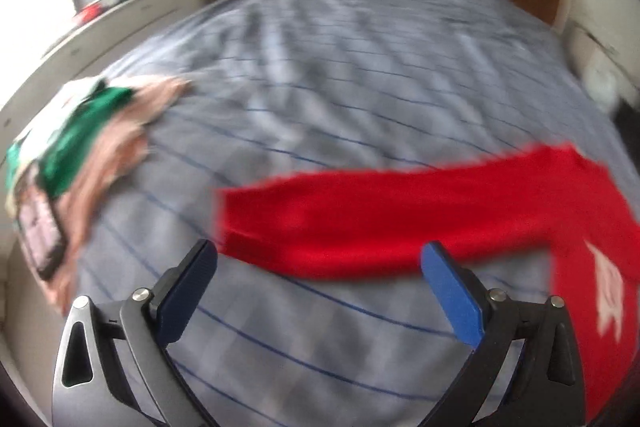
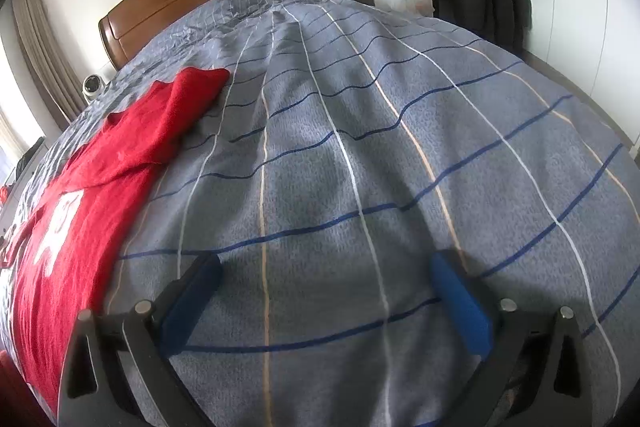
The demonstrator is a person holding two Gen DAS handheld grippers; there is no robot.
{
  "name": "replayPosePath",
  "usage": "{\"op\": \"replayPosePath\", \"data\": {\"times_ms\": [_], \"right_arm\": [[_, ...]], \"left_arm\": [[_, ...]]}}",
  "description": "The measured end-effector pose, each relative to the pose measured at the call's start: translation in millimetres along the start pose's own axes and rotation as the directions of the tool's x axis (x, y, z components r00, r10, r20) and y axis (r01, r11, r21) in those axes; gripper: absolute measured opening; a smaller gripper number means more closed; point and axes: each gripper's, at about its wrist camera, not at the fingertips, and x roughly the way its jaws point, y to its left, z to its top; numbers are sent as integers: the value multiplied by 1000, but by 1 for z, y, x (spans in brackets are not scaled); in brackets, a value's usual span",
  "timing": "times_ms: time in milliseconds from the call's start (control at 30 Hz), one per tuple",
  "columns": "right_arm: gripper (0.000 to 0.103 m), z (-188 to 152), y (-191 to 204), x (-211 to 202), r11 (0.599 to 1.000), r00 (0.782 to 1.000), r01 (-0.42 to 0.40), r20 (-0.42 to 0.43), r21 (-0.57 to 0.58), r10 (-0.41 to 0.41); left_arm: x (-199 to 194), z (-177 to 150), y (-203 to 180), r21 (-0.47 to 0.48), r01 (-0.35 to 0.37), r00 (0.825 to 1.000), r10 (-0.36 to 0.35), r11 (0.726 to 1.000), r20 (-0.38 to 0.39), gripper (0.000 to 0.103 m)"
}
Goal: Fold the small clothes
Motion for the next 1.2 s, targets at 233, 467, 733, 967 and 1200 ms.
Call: {"op": "replayPosePath", "data": {"times_ms": [233, 467, 733, 967, 1200], "right_arm": [[103, 0, 1, 1, 1000, 1000, 11, 2, -9, -11], [103, 0, 2, 1, 1000, 1000, 18, 1, -14, -18], [103, 1, 4, 2, 999, 999, 32, 1, -23, -32], [103, 1, 3, 3, 999, 1000, 26, 3, -19, -26], [103, 0, 2, 2, 1000, 1000, 22, 7, -17, -22]], "left_arm": [[59, 18, 53, -148, -56, 989, 35, 987, -142, 78], [60, 11, 43, -221, -75, 989, 45, 972, -139, 6], [-53, 71, -119, 132, 187, 976, -199, 973, 90, 5], [-103, 57, -316, 419, 376, 897, -439, 826, 60, 5], [-84, -11, -424, 530, 390, 899, -437, 753, -39, 80]]}}
